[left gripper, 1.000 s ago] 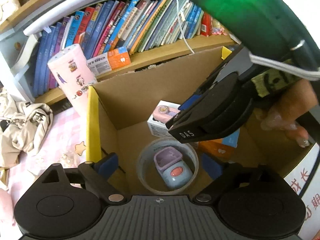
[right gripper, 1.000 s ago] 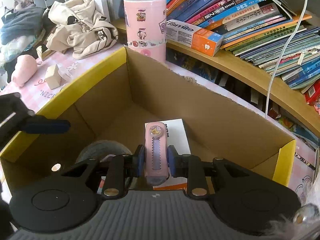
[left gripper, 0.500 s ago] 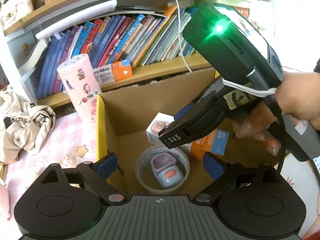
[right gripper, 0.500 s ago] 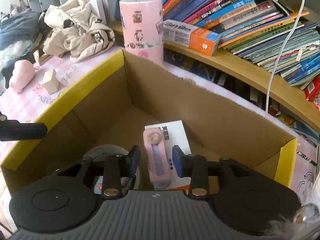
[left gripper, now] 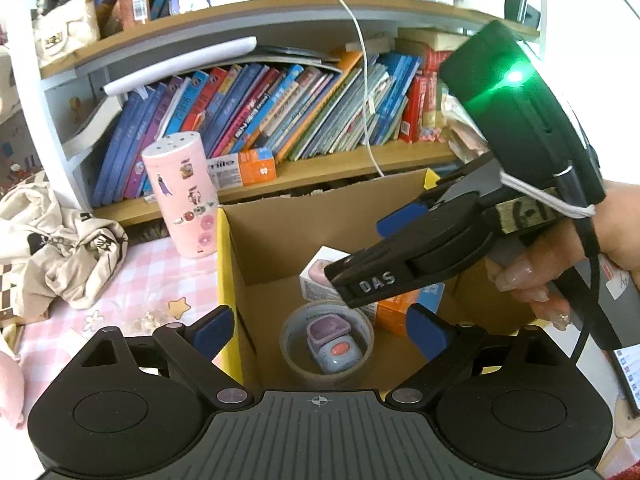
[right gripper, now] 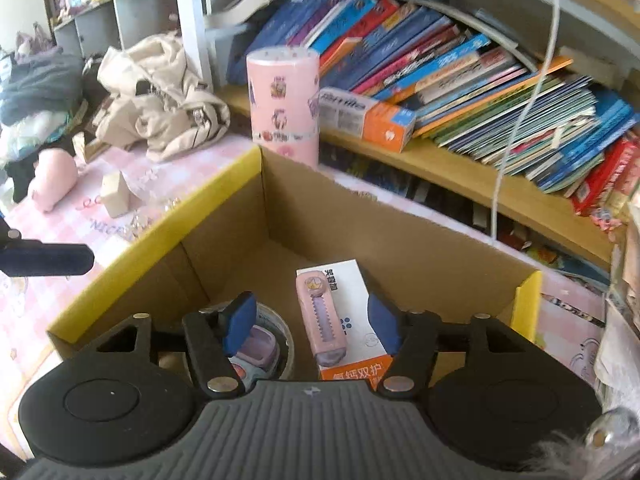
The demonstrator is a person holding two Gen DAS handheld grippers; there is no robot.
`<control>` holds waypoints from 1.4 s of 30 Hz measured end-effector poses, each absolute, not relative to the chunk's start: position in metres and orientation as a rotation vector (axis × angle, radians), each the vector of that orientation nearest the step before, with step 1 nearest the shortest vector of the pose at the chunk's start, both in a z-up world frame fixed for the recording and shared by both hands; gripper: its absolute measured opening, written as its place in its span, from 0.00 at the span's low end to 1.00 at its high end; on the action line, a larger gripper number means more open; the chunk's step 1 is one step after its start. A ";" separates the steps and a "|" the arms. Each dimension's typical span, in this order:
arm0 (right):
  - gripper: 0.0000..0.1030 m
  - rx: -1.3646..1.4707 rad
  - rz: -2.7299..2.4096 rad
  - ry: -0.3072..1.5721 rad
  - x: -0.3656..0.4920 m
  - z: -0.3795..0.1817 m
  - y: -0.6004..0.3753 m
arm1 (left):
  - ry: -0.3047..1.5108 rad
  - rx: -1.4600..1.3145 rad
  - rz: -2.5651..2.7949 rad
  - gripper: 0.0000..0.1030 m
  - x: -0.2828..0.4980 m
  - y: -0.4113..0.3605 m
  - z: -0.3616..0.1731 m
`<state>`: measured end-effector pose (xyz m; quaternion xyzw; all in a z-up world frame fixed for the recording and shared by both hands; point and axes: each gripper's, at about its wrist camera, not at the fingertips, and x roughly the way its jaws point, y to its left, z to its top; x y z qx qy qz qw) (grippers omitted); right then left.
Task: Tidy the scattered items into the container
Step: 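Withdraw both tools up and away from the yellow box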
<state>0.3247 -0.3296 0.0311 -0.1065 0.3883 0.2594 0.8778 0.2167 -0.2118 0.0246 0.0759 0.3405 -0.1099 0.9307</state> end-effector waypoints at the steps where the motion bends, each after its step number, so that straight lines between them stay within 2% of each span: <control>1: 0.61 -0.213 0.535 0.800 0.321 0.034 -0.331 | 0.688 0.150 -0.230 0.92 0.212 -0.209 0.027; 8: 0.72 -0.169 0.465 0.730 0.284 0.051 -0.338 | 0.629 0.079 -0.236 0.96 0.185 -0.186 0.038; 12: 0.84 -0.164 0.415 0.684 0.255 0.059 -0.339 | 0.622 0.042 -0.239 0.97 0.173 -0.172 0.039; 19: 0.92 -0.140 0.325 0.619 0.210 0.068 -0.336 | 0.609 0.009 -0.250 0.97 0.154 -0.149 0.040; 26: 0.94 -0.086 0.217 0.630 0.172 0.057 -0.326 | 0.591 -0.040 -0.223 0.97 0.137 -0.117 0.036; 42: 0.97 -0.090 0.082 0.748 0.094 0.009 -0.266 | 0.686 -0.001 -0.156 0.97 0.097 -0.061 0.008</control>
